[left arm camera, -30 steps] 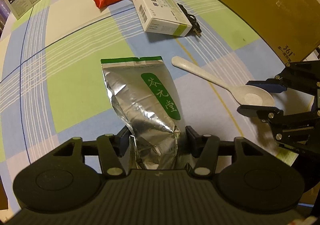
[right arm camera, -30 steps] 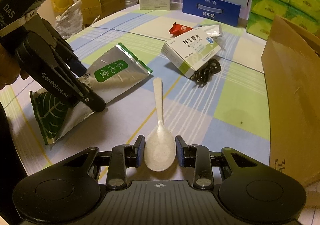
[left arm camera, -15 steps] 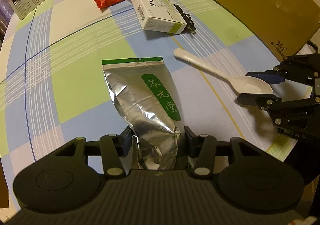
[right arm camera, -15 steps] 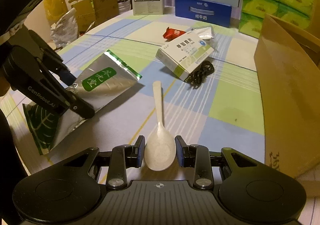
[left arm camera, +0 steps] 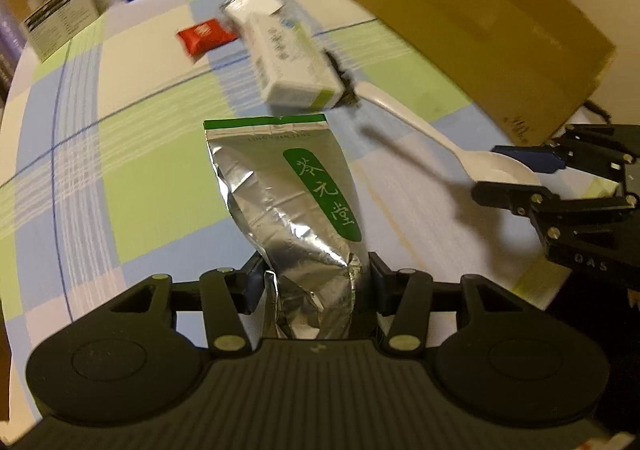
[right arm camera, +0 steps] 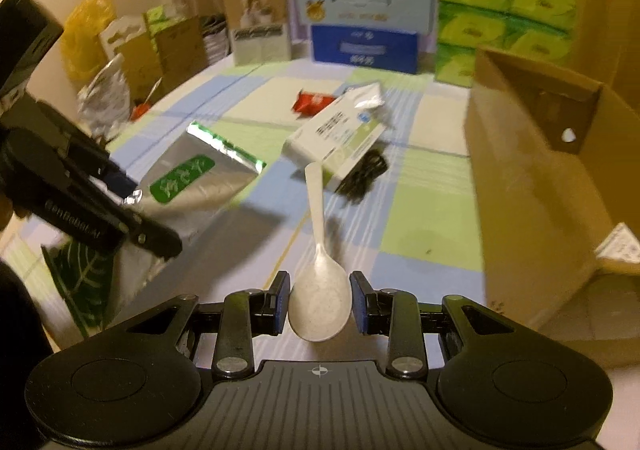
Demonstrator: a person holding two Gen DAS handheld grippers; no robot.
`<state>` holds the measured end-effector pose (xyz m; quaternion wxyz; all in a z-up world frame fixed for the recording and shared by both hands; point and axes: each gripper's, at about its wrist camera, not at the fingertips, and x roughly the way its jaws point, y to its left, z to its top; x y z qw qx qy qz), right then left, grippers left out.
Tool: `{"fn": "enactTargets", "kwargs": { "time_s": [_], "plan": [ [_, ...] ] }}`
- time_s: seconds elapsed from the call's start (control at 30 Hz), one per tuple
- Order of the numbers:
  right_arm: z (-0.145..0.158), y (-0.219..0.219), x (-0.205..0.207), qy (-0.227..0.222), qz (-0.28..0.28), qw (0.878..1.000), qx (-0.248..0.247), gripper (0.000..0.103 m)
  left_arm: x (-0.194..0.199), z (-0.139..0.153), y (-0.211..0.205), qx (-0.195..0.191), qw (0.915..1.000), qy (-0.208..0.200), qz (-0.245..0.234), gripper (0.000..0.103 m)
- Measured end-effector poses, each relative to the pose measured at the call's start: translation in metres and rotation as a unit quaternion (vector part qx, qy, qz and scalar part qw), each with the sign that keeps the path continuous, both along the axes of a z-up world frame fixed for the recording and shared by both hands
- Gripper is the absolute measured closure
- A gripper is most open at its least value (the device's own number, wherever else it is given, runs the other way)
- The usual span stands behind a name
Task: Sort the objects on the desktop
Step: 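Carry the spoon and pouch into the cardboard box and open both tools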
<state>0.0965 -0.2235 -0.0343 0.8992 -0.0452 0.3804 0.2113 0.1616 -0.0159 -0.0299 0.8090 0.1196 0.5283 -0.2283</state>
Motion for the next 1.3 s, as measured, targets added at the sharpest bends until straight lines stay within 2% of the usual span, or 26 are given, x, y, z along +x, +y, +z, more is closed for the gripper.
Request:
{"fn": "enactTargets", "kwargs": {
  "time_s": [0.13, 0.37, 0.53, 0.7, 0.9, 1.03, 1.3],
  "plan": [
    [0.022, -0.010, -0.002, -0.019, -0.018, 1.000, 0.011, 0.074, 0.001, 0.022, -0.019, -0.007, 0.9997, -0.015, -0.020, 0.057],
    [0.068, -0.040, -0.003, -0.069, -0.059, 0.996, 0.024, 0.074, 0.009, 0.066, -0.069, -0.046, 0.9967, -0.043, -0.051, 0.057],
    [0.094, -0.079, 0.003, -0.092, -0.106, 0.990, 0.026, 0.074, 0.021, 0.094, -0.118, -0.068, 0.9934, -0.060, -0.070, 0.057],
    [0.109, -0.129, 0.015, -0.105, -0.161, 0.981, 0.024, 0.074, 0.040, 0.111, -0.168, -0.098, 0.9905, -0.060, -0.076, 0.057],
    [0.108, -0.179, 0.043, -0.104, -0.191, 0.976, 0.019, 0.074, 0.071, 0.115, -0.219, -0.125, 0.9888, -0.049, -0.065, 0.057],
    [0.101, -0.202, 0.058, -0.095, -0.203, 0.974, 0.025, 0.074, 0.091, 0.109, -0.248, -0.129, 0.9891, -0.044, -0.055, 0.057],
    [0.076, -0.219, 0.081, -0.075, -0.216, 0.973, 0.030, 0.074, 0.121, 0.082, -0.270, -0.142, 0.9892, -0.024, -0.029, 0.057]
  ]
}}
